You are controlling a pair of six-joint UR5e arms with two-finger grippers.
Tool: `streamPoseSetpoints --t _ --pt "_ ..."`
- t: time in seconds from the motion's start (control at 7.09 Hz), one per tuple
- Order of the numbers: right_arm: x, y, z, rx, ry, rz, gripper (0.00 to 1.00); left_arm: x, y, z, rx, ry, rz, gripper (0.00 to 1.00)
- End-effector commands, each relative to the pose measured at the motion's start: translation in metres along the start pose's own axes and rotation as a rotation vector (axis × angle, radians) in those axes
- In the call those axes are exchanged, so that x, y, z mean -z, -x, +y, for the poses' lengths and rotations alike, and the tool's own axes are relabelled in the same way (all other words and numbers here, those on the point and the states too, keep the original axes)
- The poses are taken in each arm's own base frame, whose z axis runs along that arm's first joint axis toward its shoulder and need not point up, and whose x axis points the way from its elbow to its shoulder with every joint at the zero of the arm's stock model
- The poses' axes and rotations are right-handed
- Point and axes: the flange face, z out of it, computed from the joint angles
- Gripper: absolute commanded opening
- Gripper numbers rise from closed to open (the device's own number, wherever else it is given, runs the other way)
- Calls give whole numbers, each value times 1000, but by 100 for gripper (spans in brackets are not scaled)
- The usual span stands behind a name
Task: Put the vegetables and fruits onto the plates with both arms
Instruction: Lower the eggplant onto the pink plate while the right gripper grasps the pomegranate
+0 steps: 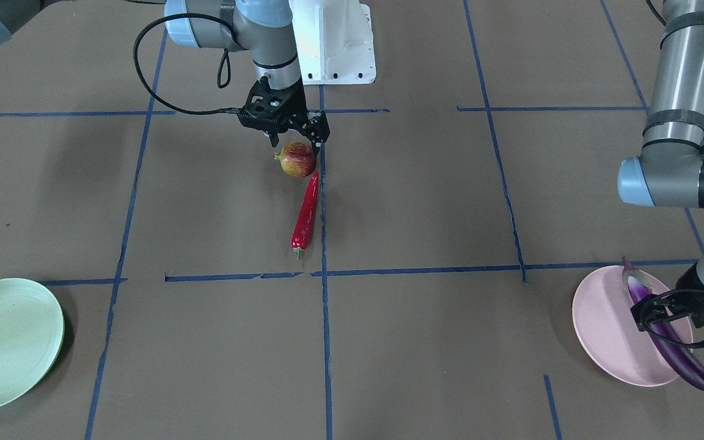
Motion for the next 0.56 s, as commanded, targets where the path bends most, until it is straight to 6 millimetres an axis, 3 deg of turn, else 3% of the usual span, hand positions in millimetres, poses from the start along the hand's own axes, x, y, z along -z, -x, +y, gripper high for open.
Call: streamPoseSetpoints --t 0.0,0.42 --pt "-7 1 0 16 -5 11 100 1 1 1 2 5 11 100" --pt "-11 10 1 16 -6 14 97 3 2 4 -1 1 13 100"
